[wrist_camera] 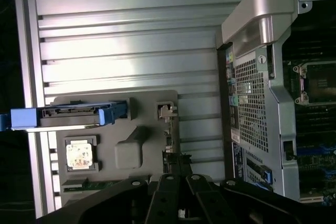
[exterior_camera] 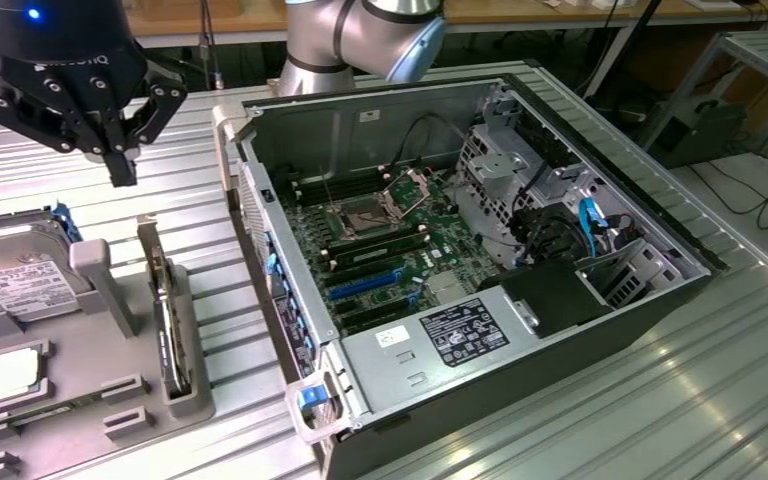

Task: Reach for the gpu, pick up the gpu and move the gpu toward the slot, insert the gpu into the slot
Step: 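Reach for the gpu, then pick up the gpu and move the gpu toward the slot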

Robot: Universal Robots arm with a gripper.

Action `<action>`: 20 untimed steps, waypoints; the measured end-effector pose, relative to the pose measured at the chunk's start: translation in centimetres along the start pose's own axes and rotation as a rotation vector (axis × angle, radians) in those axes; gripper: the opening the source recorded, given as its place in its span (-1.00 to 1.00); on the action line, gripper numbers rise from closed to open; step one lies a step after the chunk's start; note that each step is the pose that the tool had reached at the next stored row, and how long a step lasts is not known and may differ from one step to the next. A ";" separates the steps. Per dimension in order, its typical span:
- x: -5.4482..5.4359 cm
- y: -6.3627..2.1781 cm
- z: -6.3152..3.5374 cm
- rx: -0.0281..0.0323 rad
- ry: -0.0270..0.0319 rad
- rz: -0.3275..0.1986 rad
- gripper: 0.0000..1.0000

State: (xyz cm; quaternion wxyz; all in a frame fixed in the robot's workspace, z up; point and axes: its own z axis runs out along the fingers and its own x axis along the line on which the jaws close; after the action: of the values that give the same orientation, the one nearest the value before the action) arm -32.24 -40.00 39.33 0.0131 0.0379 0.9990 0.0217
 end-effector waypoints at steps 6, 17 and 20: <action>0.2 -0.02 0.00 -0.0001 0.0000 0.000 -0.79; 0.2 -0.02 -0.01 0.0000 0.0000 0.000 -0.66; 0.2 -0.02 0.00 0.0000 0.0000 0.000 -0.54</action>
State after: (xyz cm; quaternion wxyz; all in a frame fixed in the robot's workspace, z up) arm -32.44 -40.00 39.33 0.0131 0.0379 0.9990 0.0217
